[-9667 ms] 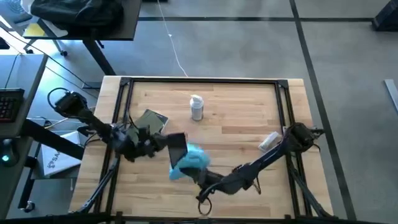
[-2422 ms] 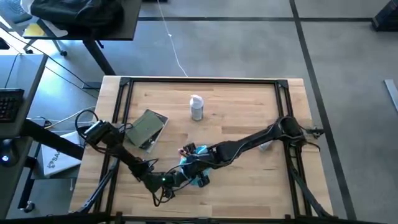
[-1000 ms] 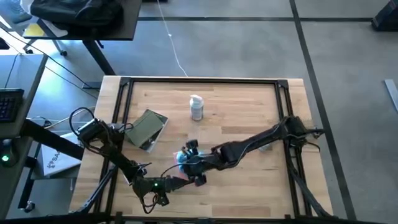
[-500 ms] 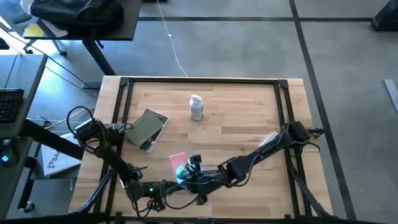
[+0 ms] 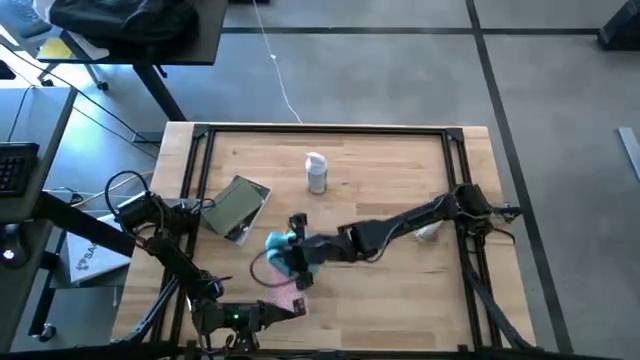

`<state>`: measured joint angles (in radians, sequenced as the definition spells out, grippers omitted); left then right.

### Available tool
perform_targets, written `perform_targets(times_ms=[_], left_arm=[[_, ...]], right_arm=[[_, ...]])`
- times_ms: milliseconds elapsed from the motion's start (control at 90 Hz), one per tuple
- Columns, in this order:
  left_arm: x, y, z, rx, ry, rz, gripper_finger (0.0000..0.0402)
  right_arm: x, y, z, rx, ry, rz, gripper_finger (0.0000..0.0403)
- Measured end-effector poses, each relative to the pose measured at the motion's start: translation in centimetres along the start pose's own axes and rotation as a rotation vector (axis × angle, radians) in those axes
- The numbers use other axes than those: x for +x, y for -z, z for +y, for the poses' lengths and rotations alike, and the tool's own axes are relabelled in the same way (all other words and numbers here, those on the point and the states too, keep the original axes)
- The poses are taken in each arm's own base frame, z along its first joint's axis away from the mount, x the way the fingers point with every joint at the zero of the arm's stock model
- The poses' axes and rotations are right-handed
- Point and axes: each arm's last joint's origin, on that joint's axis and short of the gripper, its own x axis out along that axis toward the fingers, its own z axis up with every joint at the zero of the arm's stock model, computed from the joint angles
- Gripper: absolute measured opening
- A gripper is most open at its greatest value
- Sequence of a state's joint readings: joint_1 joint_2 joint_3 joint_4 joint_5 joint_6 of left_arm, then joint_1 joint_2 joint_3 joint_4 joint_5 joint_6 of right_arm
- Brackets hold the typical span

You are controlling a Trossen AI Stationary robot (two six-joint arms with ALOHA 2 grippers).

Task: Apply microfiber cloth
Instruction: Wipe the cellphone with the microfiber towel

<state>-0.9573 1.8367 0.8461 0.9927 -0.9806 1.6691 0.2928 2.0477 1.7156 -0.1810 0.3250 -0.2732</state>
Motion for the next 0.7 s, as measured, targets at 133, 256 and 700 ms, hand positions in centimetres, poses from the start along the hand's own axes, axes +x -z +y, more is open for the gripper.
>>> perform_targets(times_ms=[133, 256, 700], left_arm=[[-0.2, -0.1, 0.0, -0.009, 0.003, 0.018, 0.0011], [-0.2, 0.0, 0.0, -0.025, 0.003, 0.026, 0.0011], [-0.1, 0.2, 0.1, -0.028, 0.006, 0.047, 0.0011]], right_arm=[[-2.3, -0.9, -1.4, -0.036, 0.002, 0.019, 0.0000], [-4.1, -1.7, -1.7, -0.030, -0.008, 0.019, 0.0000], [-3.4, -1.7, 5.2, 0.141, -0.270, -0.018, 0.0000]])
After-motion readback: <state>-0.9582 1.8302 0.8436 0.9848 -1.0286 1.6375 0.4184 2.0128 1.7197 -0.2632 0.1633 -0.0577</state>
